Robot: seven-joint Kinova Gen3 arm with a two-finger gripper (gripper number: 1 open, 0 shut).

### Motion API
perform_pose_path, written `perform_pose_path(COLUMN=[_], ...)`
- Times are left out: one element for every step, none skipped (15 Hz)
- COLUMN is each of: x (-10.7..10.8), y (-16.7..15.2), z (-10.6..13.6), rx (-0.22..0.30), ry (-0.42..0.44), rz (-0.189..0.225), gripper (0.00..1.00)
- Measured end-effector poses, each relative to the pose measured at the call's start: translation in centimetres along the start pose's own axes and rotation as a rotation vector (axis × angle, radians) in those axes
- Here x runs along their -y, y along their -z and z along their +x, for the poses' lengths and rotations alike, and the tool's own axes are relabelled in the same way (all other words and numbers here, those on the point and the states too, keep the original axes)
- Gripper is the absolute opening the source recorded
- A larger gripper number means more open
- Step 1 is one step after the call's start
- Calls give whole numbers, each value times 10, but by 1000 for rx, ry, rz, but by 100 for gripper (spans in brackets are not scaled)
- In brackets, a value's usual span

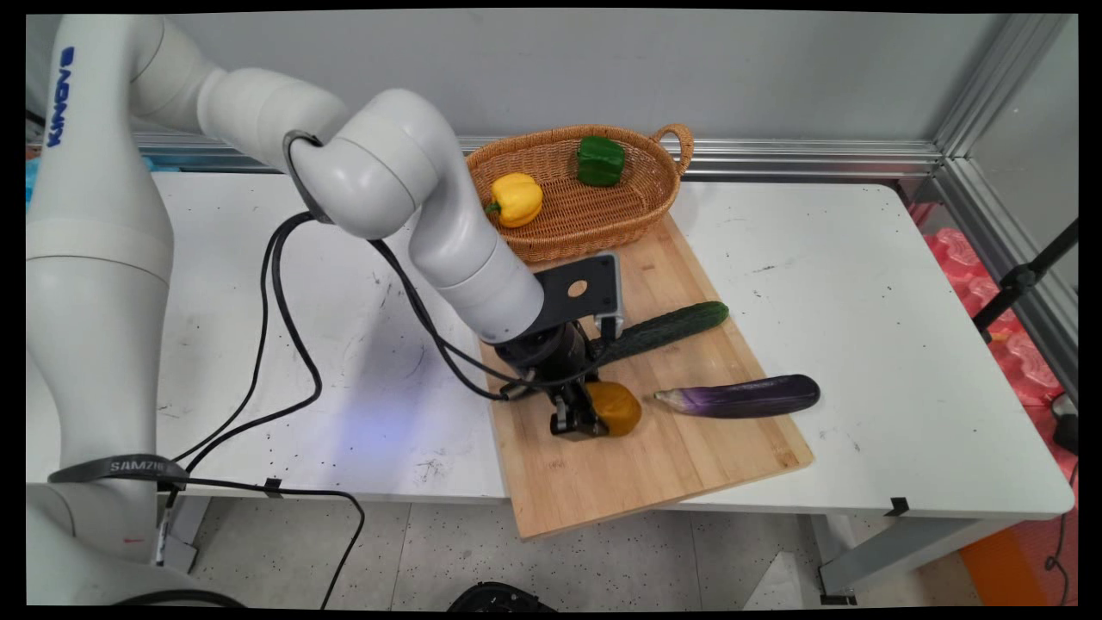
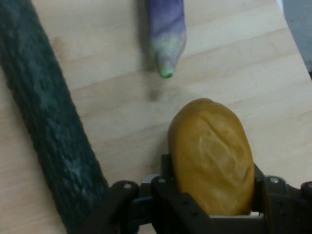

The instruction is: Place the picked object on the cutting board

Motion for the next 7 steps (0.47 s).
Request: perform_pose_path(x=[-2, -3, -4, -5, -5, -6, -6], y=[-1, -3, -3, -4, -5, -5, -5], z=[-1, -2, -2, -3, -2, -2, -1], rx=[0, 0, -1, -3, -5, -6, -9], ry=[-5, -8, -11, -13, -14, -15, -14], rz=[-3, -6, -7, -9, -9, -9, -10], gripper=[0, 0, 100, 100, 100, 100, 100])
